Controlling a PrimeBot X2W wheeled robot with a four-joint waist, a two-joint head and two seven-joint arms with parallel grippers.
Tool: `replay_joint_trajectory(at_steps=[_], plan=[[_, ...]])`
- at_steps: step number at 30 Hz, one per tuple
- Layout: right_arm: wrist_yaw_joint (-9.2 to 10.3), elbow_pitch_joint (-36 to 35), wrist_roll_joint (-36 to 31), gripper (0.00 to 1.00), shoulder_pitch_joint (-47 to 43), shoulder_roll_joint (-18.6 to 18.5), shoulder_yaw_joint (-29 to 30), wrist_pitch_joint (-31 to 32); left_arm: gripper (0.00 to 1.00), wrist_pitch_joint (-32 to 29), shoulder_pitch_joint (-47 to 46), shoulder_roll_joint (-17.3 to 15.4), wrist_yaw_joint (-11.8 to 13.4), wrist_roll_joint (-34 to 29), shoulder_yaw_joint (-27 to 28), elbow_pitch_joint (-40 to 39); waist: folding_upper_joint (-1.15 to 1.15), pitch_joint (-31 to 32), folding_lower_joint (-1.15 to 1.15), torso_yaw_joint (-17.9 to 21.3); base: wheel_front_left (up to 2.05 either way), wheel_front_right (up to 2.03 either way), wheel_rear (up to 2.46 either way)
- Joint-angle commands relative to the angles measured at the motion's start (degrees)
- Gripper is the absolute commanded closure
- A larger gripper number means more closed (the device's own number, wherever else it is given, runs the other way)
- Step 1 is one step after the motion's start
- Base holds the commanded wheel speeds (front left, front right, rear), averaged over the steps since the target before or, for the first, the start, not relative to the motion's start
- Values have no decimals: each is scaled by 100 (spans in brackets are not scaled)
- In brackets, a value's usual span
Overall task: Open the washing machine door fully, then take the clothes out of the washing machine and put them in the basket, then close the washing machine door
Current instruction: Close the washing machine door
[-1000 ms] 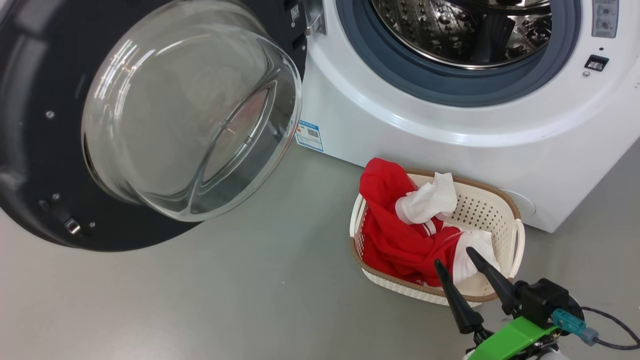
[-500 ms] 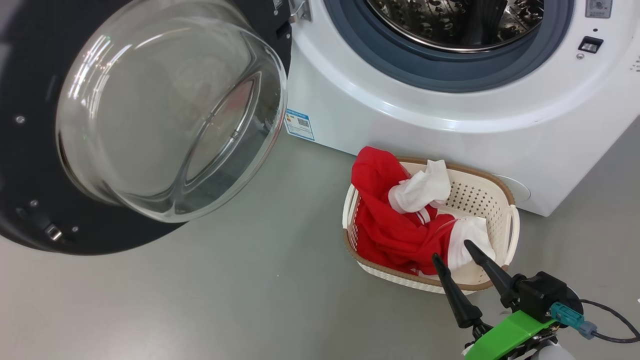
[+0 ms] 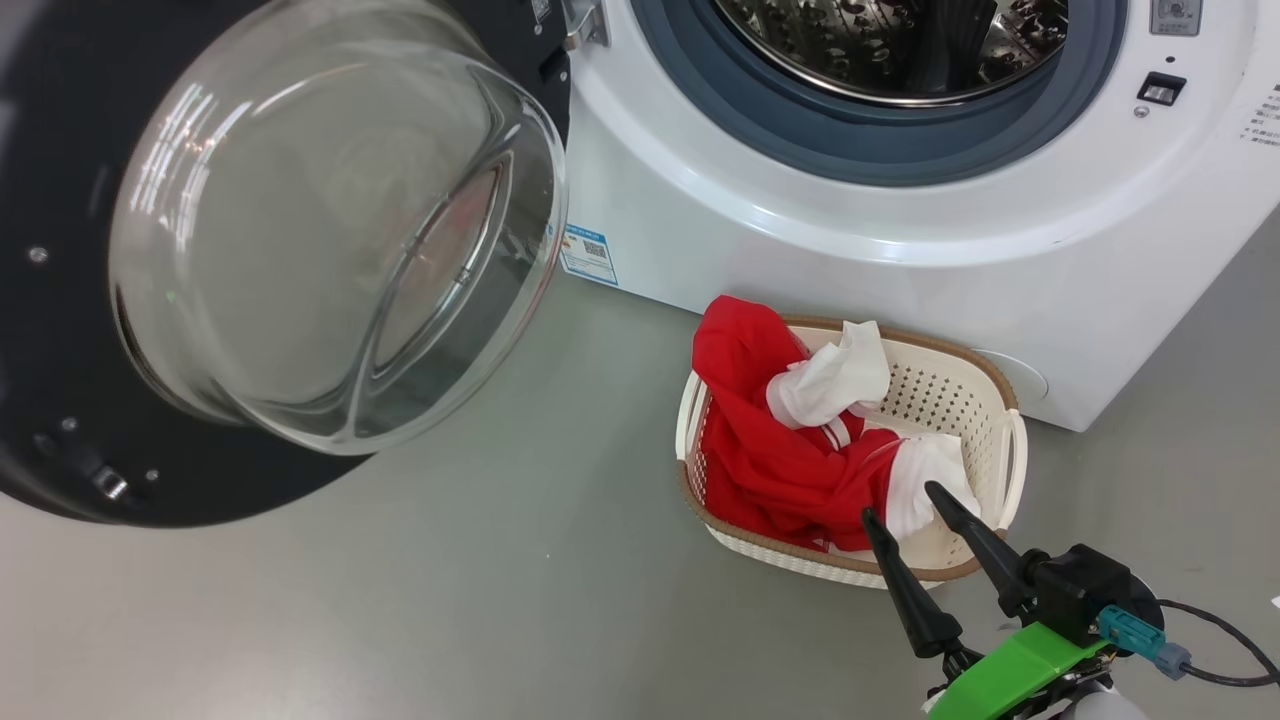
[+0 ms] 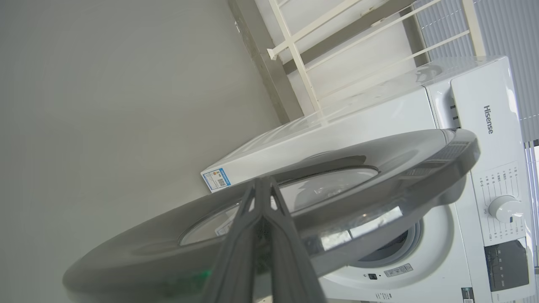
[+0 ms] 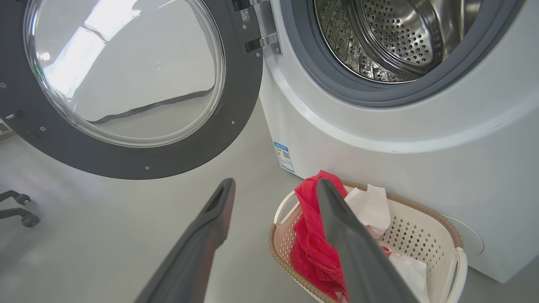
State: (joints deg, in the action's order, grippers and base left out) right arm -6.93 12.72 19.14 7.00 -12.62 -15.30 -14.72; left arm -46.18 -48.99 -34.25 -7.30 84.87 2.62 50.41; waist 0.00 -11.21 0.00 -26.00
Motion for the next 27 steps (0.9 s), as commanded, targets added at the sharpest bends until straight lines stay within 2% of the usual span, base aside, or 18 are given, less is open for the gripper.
replay_joint_trajectory(at_steps=[1,6,14,16,22,27], plan=[[-56,-122,-42,0,96,19,-120,-28,100,-303,113,-357,-18,104,82,-312,0,26,0,-1,0,0,0],[-56,-115,-33,0,72,49,-113,-28,100,-833,430,-341,-18,356,66,-981,0,119,0,21,0,0,0],[-56,-143,-12,0,-31,95,-30,-28,100,-1584,1197,-303,-18,747,35,-2603,0,278,0,83,0,0,0],[-56,-153,-13,0,-47,103,-4,-28,100,-1670,1274,-280,-19,804,29,-2769,0,288,0,89,0,0,0],[-56,-206,-27,0,-122,147,84,-28,100,-2077,1592,-64,-19,972,-142,-3753,0,327,0,192,0,0,0],[-56,-235,-37,0,-121,206,107,-28,100,-2144,1654,233,-19,989,-291,-4366,0,348,0,384,0,0,0]])
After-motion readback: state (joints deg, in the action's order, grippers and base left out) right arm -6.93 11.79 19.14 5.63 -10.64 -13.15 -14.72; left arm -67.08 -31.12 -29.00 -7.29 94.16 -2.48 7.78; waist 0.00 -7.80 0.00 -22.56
